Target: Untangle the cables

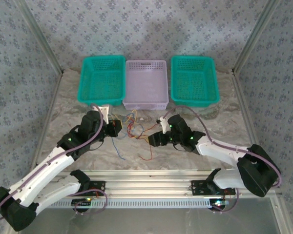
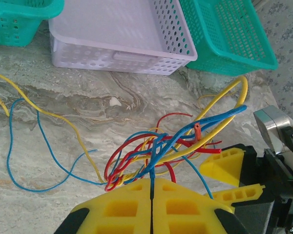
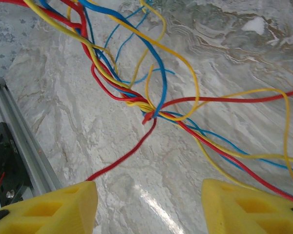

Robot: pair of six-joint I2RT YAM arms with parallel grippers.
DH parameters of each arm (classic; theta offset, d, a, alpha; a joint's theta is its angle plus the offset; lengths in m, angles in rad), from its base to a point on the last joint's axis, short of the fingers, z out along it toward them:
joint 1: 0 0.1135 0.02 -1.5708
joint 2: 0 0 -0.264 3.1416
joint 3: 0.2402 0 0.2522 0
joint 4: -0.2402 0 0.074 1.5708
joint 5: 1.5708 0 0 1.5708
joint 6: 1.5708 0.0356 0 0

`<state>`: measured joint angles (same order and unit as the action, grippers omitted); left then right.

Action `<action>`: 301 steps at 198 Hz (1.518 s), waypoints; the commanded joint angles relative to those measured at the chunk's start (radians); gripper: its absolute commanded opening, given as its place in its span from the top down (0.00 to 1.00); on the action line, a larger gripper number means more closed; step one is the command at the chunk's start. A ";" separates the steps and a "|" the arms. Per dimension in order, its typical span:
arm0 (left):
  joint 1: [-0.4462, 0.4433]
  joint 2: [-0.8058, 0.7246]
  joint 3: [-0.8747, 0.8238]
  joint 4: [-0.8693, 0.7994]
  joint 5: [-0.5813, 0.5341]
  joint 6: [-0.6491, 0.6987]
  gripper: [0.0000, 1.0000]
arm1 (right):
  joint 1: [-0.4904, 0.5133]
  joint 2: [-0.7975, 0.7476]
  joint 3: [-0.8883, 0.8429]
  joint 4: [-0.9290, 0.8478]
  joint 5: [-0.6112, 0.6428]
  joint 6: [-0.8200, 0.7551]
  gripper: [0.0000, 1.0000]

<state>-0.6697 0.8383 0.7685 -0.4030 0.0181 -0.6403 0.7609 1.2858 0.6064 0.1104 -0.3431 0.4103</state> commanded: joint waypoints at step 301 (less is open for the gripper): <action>0.059 -0.043 0.152 -0.372 -0.222 0.056 1.00 | -0.301 -0.325 0.003 -0.301 0.014 -0.027 1.00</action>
<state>-0.6350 0.7872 0.8757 -0.6586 -0.1406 -0.6018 0.5381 1.0374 0.6323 -0.0994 -0.3122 0.3737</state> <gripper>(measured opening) 0.068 0.077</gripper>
